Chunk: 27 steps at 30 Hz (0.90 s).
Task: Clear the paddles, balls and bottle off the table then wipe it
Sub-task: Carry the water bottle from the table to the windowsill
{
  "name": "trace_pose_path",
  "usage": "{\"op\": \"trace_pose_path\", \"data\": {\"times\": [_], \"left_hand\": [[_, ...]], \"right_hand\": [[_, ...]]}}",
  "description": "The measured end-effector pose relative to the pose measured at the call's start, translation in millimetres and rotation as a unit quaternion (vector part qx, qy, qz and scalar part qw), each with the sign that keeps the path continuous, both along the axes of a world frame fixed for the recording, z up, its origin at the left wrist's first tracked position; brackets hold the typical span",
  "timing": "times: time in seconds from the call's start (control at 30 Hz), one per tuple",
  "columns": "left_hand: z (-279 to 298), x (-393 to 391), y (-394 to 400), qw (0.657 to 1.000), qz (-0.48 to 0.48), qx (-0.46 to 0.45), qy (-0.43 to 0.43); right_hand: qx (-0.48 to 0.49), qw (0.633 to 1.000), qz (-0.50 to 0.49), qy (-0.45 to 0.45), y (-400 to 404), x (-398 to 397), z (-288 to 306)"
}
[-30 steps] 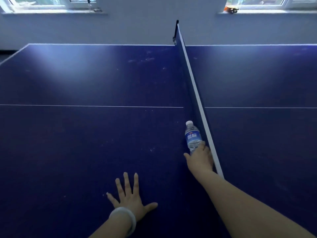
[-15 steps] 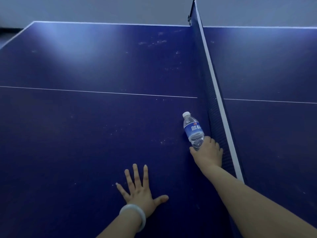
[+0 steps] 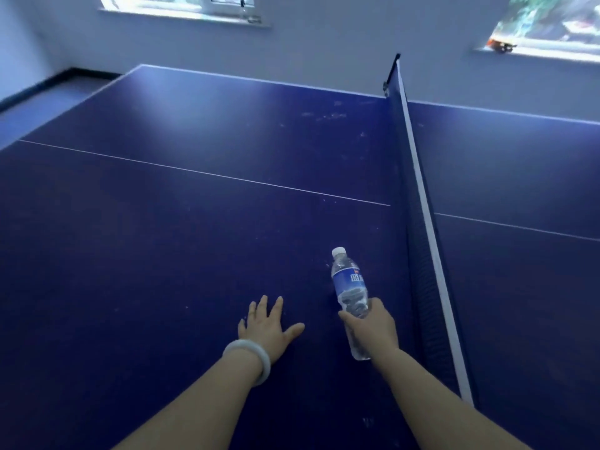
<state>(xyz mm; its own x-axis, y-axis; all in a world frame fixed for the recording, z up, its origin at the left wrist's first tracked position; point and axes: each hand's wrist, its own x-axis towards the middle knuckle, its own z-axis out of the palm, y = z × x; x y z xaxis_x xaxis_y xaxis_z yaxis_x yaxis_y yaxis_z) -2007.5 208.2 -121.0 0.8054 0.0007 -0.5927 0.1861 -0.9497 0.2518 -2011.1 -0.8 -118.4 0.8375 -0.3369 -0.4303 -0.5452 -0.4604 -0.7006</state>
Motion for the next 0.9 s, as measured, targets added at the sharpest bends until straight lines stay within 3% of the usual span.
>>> {"op": "trace_pose_path", "data": {"times": [0.17, 0.37, 0.6, 0.9], "left_hand": [[41.7, -56.7, 90.2, 0.997, 0.049, 0.031, -0.052], [117.0, -150.6, 235.4, 0.973, 0.176, 0.057, -0.137], [186.1, -311.7, 403.6, 0.922, 0.328, 0.052, -0.197], [218.6, -477.7, 571.1, 0.838, 0.489, 0.028, -0.240]], "right_hand": [[0.128, 0.991, 0.035, -0.031, 64.3, -30.7, 31.2], [0.161, 0.973, 0.155, -0.055, 195.9, -76.6, 85.5], [0.199, 0.932, 0.290, -0.092, 404.1, -173.2, 160.0], [0.248, 0.858, 0.436, -0.110, 648.5, -286.5, 206.9]]}}
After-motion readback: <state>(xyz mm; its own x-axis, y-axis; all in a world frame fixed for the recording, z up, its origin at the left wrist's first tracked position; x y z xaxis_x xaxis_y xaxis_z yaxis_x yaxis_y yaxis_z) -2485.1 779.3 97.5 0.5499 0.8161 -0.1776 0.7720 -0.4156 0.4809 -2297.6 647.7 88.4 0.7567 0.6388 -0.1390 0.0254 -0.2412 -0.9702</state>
